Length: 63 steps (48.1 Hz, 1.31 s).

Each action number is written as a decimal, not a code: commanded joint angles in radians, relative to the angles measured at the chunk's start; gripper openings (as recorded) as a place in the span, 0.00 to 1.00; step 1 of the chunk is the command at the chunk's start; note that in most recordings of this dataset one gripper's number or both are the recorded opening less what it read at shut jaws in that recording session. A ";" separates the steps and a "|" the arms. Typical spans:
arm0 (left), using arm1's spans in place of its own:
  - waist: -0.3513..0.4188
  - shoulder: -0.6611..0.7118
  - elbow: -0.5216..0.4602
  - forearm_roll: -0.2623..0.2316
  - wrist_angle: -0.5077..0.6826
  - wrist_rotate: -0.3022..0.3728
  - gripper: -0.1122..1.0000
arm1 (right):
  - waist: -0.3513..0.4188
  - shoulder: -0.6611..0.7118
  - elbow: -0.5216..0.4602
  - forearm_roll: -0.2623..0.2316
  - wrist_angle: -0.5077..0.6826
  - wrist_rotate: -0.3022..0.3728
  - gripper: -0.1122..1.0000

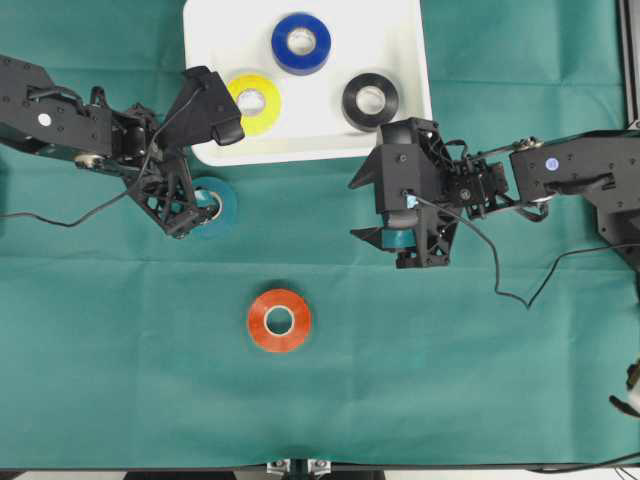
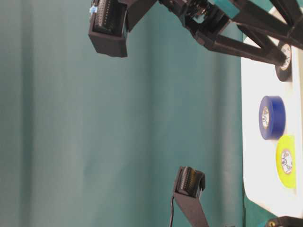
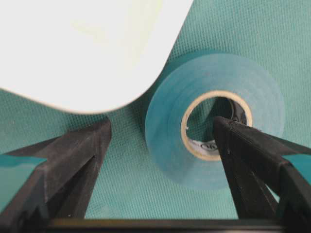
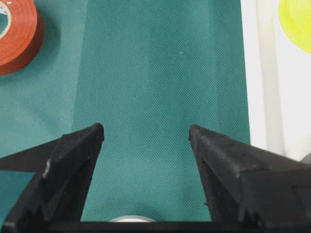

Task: Put the tape alternately from left to right into the white case.
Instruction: 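Lower the left gripper onto the teal roll and grasp it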

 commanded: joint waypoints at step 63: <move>-0.035 -0.055 -0.031 0.003 0.041 0.006 0.06 | 0.005 -0.006 -0.009 -0.002 -0.008 -0.002 0.80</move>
